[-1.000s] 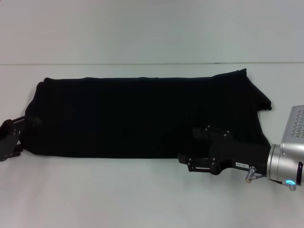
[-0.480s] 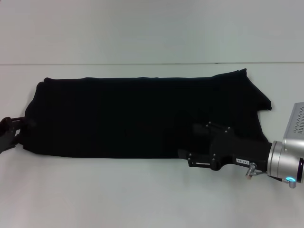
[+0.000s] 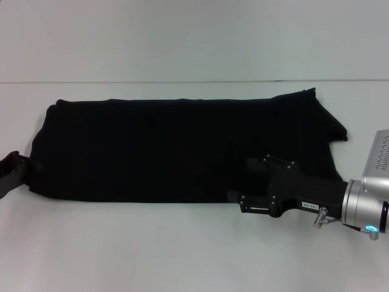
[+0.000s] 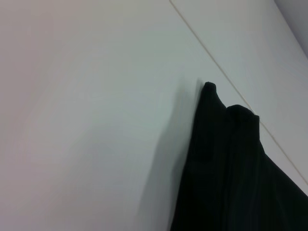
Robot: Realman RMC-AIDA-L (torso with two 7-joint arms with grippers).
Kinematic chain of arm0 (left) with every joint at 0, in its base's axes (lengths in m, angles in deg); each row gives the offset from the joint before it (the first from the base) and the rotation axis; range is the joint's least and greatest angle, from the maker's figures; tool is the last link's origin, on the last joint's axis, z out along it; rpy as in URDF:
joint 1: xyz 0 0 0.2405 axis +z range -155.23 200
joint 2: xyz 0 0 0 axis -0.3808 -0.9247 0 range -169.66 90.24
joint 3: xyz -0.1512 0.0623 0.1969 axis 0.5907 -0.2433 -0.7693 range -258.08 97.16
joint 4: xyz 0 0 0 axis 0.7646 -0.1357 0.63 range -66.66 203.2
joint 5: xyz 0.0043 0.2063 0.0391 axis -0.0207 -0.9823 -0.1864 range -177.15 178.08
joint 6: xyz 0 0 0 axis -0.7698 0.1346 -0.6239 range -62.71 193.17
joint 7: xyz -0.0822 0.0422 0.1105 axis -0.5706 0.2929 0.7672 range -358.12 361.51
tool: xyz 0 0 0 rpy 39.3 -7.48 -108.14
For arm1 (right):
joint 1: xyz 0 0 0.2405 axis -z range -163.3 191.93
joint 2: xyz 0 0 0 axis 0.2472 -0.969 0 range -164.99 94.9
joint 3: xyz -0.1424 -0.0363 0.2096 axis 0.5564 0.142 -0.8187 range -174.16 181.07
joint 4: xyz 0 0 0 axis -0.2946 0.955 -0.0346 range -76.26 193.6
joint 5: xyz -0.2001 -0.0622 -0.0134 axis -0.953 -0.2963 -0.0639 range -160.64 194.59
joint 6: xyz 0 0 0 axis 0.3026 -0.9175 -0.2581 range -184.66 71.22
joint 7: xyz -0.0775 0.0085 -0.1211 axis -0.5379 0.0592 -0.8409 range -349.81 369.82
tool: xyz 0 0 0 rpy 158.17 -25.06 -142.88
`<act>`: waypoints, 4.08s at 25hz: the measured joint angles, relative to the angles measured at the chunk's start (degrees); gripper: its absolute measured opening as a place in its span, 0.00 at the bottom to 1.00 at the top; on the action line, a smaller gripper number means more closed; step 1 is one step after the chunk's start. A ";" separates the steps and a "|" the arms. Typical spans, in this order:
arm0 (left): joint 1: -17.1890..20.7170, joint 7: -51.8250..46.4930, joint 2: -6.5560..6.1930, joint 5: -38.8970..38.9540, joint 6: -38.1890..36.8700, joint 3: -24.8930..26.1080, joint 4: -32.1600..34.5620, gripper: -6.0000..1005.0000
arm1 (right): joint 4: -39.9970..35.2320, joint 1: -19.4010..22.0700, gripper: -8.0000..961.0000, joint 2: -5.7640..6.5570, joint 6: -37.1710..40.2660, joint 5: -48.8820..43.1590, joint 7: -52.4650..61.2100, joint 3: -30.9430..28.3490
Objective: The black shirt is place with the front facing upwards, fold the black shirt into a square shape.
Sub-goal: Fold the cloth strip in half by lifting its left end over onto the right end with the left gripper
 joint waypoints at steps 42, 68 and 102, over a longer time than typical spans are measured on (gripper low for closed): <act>1.16 -3.60 -2.83 -6.99 -2.39 6.03 4.97 0.01 | 0.27 0.87 0.96 0.08 1.78 2.93 -0.02 0.10; -22.66 -1.51 9.40 12.96 -6.08 -15.49 -0.96 0.01 | -0.18 12.93 0.96 0.72 7.42 2.73 -0.30 -8.98; -22.98 10.64 9.83 28.86 -9.60 -26.05 -14.78 0.01 | 13.06 -8.59 0.96 -0.71 -17.28 10.13 -5.89 -16.71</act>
